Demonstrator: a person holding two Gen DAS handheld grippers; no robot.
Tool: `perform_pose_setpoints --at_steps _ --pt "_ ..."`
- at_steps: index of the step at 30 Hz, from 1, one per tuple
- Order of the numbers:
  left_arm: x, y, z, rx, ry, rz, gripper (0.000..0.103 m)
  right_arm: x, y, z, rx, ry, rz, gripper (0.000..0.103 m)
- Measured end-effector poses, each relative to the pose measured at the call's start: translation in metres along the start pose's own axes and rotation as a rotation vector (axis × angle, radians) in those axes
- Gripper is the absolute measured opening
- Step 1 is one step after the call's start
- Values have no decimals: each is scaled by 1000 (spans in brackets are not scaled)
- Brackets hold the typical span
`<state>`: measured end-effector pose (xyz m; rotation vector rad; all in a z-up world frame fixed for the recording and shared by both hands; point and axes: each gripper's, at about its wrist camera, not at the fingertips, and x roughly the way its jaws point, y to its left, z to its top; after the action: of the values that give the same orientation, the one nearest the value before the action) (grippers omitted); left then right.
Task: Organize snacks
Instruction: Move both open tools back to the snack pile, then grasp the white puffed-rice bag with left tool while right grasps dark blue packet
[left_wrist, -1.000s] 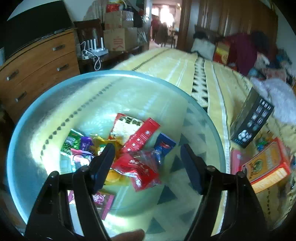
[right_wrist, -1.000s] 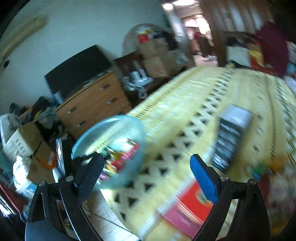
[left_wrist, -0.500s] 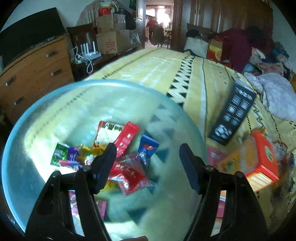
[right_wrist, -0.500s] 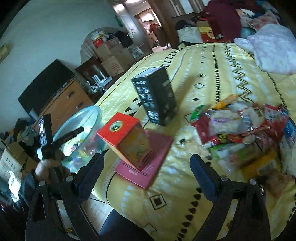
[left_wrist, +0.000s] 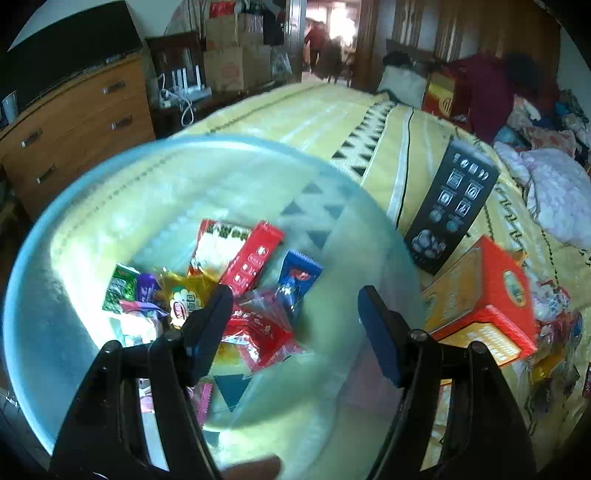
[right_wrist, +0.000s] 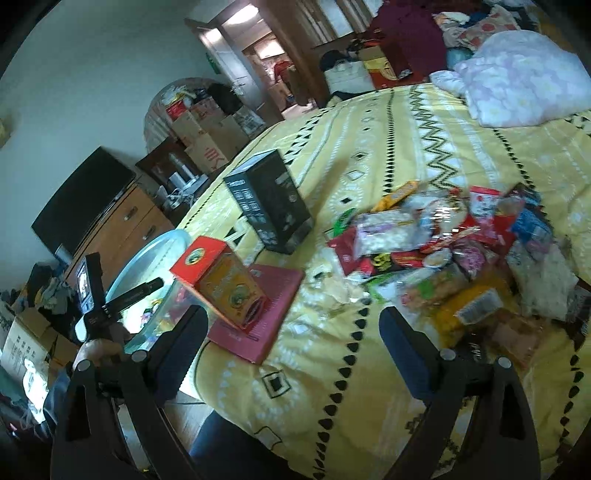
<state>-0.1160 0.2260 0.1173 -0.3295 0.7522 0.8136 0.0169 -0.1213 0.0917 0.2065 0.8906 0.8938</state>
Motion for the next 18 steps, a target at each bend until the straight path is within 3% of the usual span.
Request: perform_pose_setpoints --at_steps 4,6,7,9,11,13,18 --pt "-59 -22 -4 62 -199 24 71 -20 -26 -12 -7 -24 -81 95" --pt "-85 -56 -13 146 -255 -59 75 -26 -46 -24 18 -12 -122 96" --pt "-93 -78 -21 212 -259 -117 82 -27 -61 -33 45 6 -142 96" --pt "-94 -133 -38 354 -167 -309 93 -27 -85 -48 101 38 -170 95" --pt "-81 -178 -50 412 -64 -436 93 -28 -107 -63 165 63 -176 96" --pt "-54 -219 -51 418 30 -502 93 -31 -119 -73 186 73 -178 95" --pt "33 -299 -35 390 227 -502 92 -41 -142 -82 219 74 -160 96"
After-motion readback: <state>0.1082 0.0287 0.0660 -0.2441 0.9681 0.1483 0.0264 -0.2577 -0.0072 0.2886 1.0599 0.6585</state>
